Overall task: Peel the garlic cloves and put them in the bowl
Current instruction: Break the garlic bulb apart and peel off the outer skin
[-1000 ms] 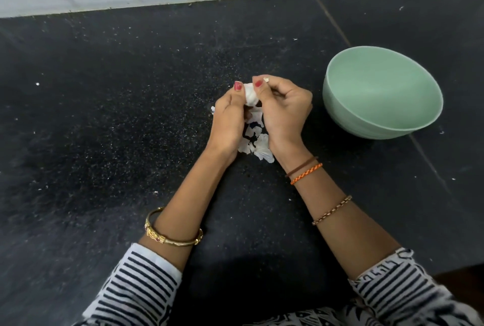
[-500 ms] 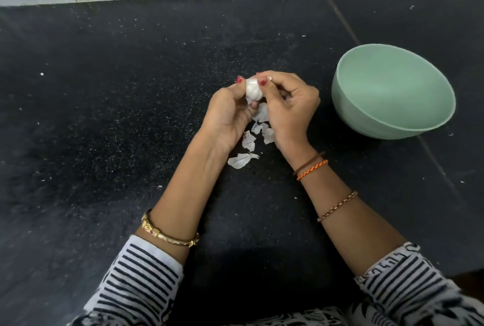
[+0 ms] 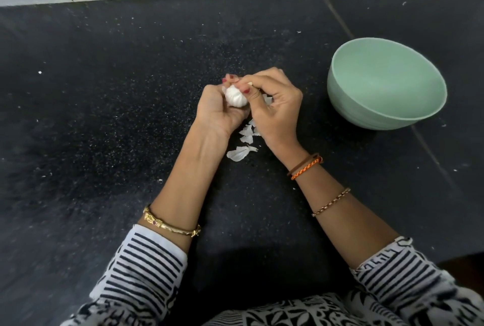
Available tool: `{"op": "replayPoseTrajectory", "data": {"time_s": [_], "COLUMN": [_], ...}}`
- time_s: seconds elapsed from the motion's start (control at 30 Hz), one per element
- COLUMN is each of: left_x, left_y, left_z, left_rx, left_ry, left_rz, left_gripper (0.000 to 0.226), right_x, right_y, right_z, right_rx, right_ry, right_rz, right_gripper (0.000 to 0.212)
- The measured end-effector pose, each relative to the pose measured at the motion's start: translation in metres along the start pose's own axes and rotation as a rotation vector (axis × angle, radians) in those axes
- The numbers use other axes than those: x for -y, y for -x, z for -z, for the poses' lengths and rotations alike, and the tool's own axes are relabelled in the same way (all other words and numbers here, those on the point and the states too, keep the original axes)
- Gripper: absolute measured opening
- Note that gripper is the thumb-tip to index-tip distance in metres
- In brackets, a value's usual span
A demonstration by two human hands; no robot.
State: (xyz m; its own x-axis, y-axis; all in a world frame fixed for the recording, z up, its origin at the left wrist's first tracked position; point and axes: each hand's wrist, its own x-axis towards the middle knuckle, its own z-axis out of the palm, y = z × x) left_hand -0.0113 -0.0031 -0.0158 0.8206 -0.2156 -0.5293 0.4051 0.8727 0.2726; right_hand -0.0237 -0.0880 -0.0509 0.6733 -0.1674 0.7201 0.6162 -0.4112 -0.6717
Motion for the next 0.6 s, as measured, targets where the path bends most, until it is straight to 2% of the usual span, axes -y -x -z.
{"op": "replayPoseTrajectory", "data": {"time_s": [0.07,0.17,0.3,0.4,0.47,0.6], "left_x": [-0.001,0.002,0.001,0.001,0.006,0.02], "left_y": [-0.004,-0.004,-0.001,0.004,0.007,0.008], "left_z": [0.004,0.009,0.01,0.01,0.01,0.007], "left_rx": [0.007,0.031,0.114,0.196,0.195,0.034], "left_ry": [-0.058,-0.351,-0.688,-0.896,-0.921,-0.787], "left_rz": [-0.075,-0.19,-0.253,-0.292,-0.347,-0.446], "left_gripper": [0.021,0.016,0.048,0.033,0.026,0.024], "right_x": [0.001,0.001,-0.002,-0.004,-0.004,-0.005], "right_y": [0.0,-0.003,-0.009,-0.011,-0.01,-0.011], "right_z": [-0.001,0.003,0.013,0.017,0.017,0.016], "right_rx": [0.003,-0.003,0.005,-0.007,-0.018,-0.009], "right_ry": [-0.04,-0.14,-0.247,-0.311,-0.325,-0.296], "right_rz": [-0.043,-0.195,-0.403,-0.512,-0.557,-0.533], "right_gripper": [0.007,0.009,0.018,0.015,0.016,0.018]}}
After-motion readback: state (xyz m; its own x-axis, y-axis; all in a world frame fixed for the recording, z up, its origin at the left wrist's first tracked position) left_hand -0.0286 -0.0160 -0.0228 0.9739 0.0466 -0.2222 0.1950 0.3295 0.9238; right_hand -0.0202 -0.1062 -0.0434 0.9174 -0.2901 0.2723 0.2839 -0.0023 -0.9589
